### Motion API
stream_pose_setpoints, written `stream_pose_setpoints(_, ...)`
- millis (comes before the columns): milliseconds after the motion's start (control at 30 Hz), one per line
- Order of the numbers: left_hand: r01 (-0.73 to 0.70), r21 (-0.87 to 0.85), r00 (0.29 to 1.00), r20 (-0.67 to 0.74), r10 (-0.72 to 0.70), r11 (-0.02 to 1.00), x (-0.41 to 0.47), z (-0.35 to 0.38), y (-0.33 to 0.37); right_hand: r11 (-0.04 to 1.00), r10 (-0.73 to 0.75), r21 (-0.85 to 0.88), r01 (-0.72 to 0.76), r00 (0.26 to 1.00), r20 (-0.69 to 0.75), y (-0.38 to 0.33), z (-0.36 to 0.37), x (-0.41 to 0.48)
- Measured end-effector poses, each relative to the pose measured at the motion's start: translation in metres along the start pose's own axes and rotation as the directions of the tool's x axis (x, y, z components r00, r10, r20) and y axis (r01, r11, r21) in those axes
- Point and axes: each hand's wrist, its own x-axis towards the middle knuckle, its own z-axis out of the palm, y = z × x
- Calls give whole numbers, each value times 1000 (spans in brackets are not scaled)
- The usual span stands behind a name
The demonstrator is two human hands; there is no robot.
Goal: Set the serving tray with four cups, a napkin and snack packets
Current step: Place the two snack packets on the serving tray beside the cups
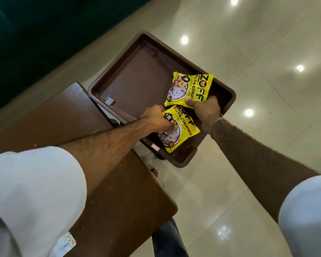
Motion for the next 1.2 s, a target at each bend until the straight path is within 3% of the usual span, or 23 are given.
stream_pose_setpoints(100,5,-110,1000,11,-4,994,-4,-4,-2,985,67,149,-85,990,122,-4,3,0)
stream_pose_setpoints(267,9,-277,998,-58,-26,961,-17,-19,-8,898,-7,433,-79,981,192,-26,6,-7)
stream_pose_setpoints(433,-2,-665,997,-62,-52,747,-38,-40,-22,808,-139,589,-27,962,235,-58,15,-20)
stream_pose_setpoints(600,-64,-838,986,-135,-93,543,-65,-70,-65,810,-253,586,28,917,307,-85,42,-53)
stream_pose_setpoints(767,-116,-911,972,-186,-142,396,-102,-103,-132,814,-298,580,-29,836,460,-97,86,-95)
stream_pose_setpoints(1067,-216,-937,899,-301,-319,276,-194,-148,-264,883,-229,449,-135,712,664,-80,188,-191)
stream_pose_setpoints(1200,-268,-929,840,-356,-410,255,-243,-164,-318,936,-186,333,-114,643,743,-59,230,-237)
